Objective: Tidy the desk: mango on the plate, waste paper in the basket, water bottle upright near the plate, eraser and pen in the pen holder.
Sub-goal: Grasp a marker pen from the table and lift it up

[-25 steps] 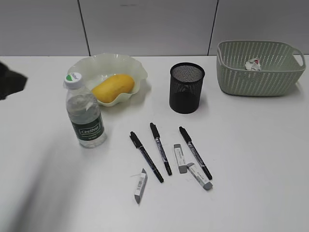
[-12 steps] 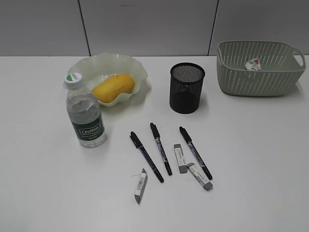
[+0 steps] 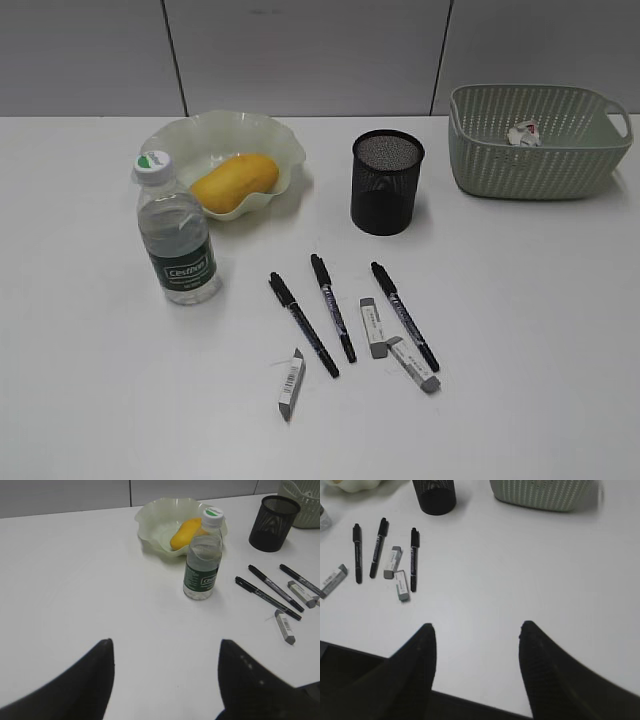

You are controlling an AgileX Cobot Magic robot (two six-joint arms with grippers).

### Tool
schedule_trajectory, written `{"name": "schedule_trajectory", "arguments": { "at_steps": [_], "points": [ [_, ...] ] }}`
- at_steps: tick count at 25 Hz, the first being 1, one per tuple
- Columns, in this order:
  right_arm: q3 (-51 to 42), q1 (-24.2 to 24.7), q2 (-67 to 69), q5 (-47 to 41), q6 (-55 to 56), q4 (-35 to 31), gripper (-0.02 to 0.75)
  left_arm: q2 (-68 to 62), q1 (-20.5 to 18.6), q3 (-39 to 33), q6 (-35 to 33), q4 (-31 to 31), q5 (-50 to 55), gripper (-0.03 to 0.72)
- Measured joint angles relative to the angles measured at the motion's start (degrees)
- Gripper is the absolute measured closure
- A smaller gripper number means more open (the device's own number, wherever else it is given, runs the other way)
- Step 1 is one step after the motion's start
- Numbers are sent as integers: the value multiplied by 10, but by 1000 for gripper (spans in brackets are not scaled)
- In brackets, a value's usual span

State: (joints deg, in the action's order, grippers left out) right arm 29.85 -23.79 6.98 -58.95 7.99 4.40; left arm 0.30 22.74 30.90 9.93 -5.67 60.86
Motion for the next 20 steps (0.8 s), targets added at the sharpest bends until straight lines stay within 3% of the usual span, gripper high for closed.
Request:
{"name": "schedule_trajectory", "arguments": {
  "at_steps": [4,10,20],
  "points": [
    [6,0,91,85,-9,-30,311,0,-16,0,0,0,0,202],
    [37,-2,435,238,-60,-90,311,0,-99,0,0,0,0,225],
    [250,-24,884,260,-70,-113,312,1,-119,0,0,0,0,251]
  ]
}}
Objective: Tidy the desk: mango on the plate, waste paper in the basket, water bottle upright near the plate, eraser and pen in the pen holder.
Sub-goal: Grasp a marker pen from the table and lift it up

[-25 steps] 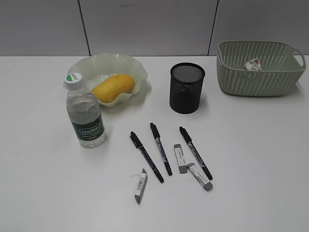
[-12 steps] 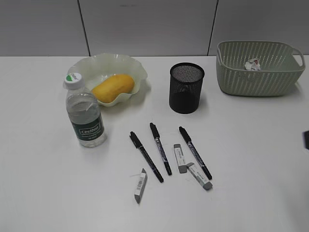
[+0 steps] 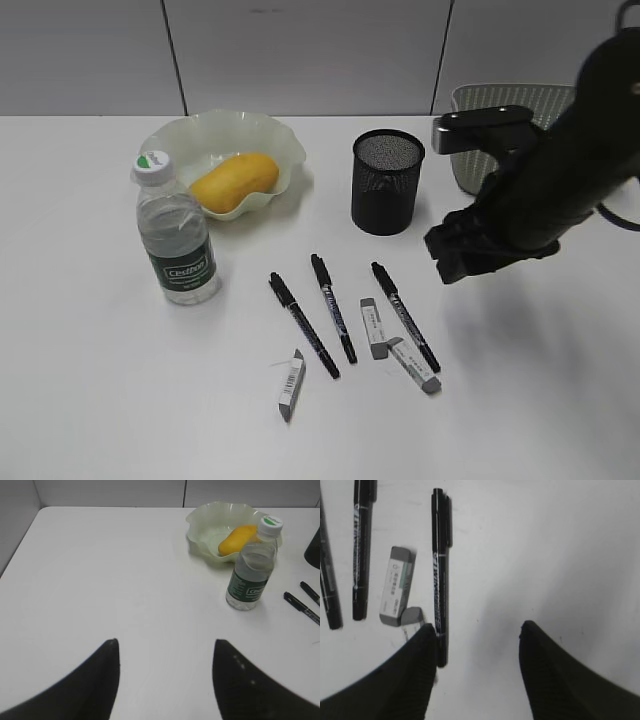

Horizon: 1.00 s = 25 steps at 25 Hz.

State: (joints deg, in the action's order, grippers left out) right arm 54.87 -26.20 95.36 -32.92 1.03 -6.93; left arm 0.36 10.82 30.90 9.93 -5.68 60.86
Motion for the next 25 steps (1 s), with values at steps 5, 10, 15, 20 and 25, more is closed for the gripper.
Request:
{"name": "schedule_trajectory", "arguments": {
  "at_steps": [5,10,15,20,25],
  "points": [
    [89,-6,117,-20,-1,-5,317,0,-1,0,0,0,0,253],
    [151,-38,172,-26,-1,2,350,0,-1,0,0,0,0,253],
    [188,-59,209,-22,13,31,357,0,-1,0,0,0,0,253],
    [206,-61,248,-22,25,46,360,0,-1,0,0,0,0,253],
    [212,-61,269,-21,27,49,429,0,-1,0,0,0,0,253]
  ]
}}
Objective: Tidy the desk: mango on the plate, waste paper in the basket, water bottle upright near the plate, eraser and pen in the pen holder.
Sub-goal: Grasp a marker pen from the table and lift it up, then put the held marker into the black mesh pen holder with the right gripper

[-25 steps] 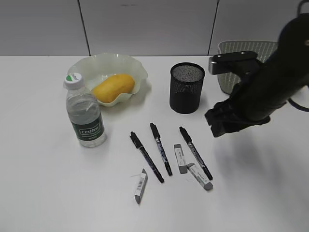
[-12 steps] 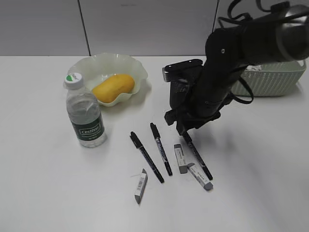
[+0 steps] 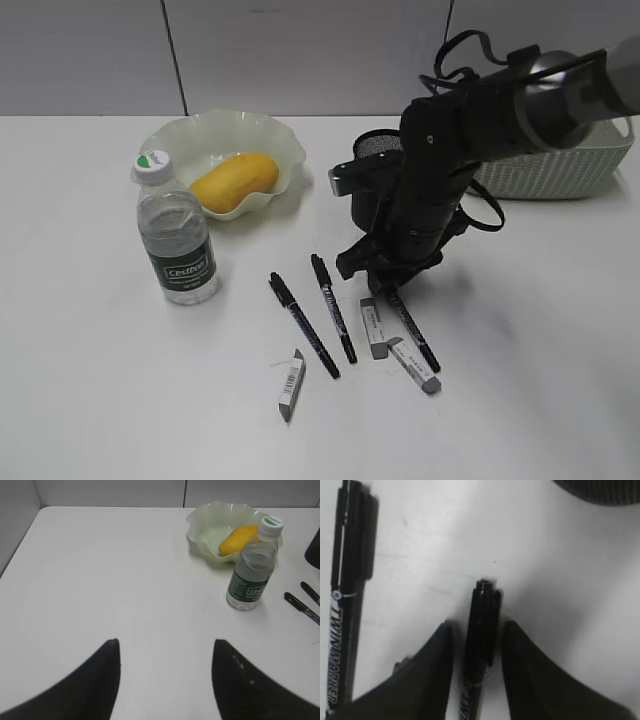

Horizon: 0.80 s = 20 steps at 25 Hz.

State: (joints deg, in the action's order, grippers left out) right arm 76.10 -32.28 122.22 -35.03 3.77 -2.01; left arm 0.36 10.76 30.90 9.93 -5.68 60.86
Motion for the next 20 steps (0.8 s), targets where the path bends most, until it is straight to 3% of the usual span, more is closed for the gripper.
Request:
{"name": "schedule_trajectory", "arguments": {
  "at_steps": [5,10,13,16,20],
  "points": [
    [0,0,5,0,0,1,603,0,0,0,0,0,0,253],
    [-11,0,-17,-6,0,3,601,0,0,0,0,0,0,254],
    [-59,0,-100,35,0,3,601,0,0,0,0,0,0,254],
    [-153,0,-229,187,-4,6,601,0,0,0,0,0,0,254],
    [-281,6,-332,587,-31,59,603,0,0,0,0,0,0,254]
  ]
}}
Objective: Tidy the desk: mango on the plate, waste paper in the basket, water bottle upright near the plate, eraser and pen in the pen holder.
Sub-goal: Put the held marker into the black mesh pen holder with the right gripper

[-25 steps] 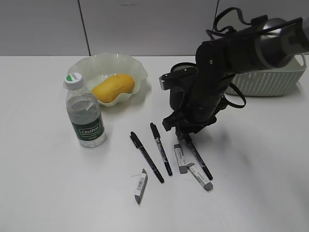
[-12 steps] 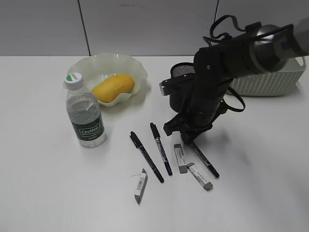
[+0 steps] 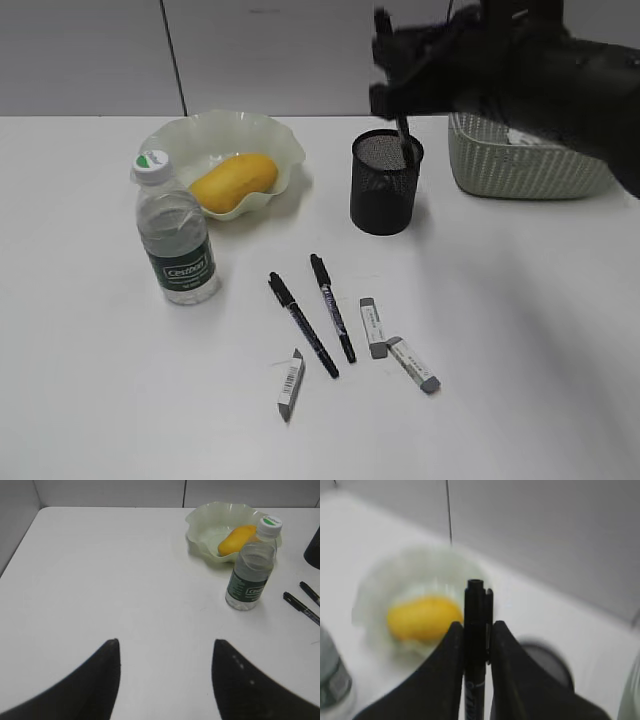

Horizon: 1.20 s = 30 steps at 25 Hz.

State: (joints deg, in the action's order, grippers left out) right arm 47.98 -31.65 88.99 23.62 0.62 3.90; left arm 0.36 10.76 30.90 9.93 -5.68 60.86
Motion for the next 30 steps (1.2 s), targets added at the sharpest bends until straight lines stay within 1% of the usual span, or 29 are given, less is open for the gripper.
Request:
{"name": "schedule_trajectory", "arguments": {
  "at_steps": [1,2,3,5,8,11,15,16,17,18,20,21,22,23,24,25,27,28,30],
  "points": [
    [-9,3,4,84,-22,-2,603,0,0,0,0,0,0,254],
    [-9,4,17,149,-46,-15,603,0,0,0,0,0,0,254],
    [-4,4,39,191,-77,-34,603,0,0,0,0,0,0,254],
    [20,5,91,257,-123,-92,603,0,0,0,0,0,0,254],
    [60,10,175,297,-147,-132,603,0,0,0,0,0,0,254],
    [83,11,240,305,-147,-140,603,0,0,0,0,0,0,254],
    [85,11,292,303,-147,-157,601,0,0,0,0,0,0,255],
    [85,11,298,298,-147,-166,584,0,0,0,0,0,0,255],
    [85,11,301,294,-147,-179,550,0,0,0,0,0,0,255],
    [85,11,301,291,-147,-191,485,0,0,0,0,0,0,255],
    [85,11,297,289,-147,-210,322,0,0,0,0,0,0,255],
    [85,11,289,283,-147,-215,261,0,0,0,0,0,0,255],
    [85,11,279,270,-147,-218,206,0,0,0,0,0,0,255],
    [85,11,261,247,-147,-219,176,0,0,0,0,0,0,255],
    [85,11,237,217,-149,-220,167,0,0,0,0,0,0,255],
    [85,11,212,168,-154,-221,168,0,0,0,0,0,0,255],
    [86,11,140,41,-160,-214,202,0,0,0,0,0,0,255],
    [87,12,100,-19,-162,-196,225,0,0,0,0,0,0,255],
    [88,9,27,-177,-164,-160,279,0,0,0,0,0,0,255]
  ]
}}
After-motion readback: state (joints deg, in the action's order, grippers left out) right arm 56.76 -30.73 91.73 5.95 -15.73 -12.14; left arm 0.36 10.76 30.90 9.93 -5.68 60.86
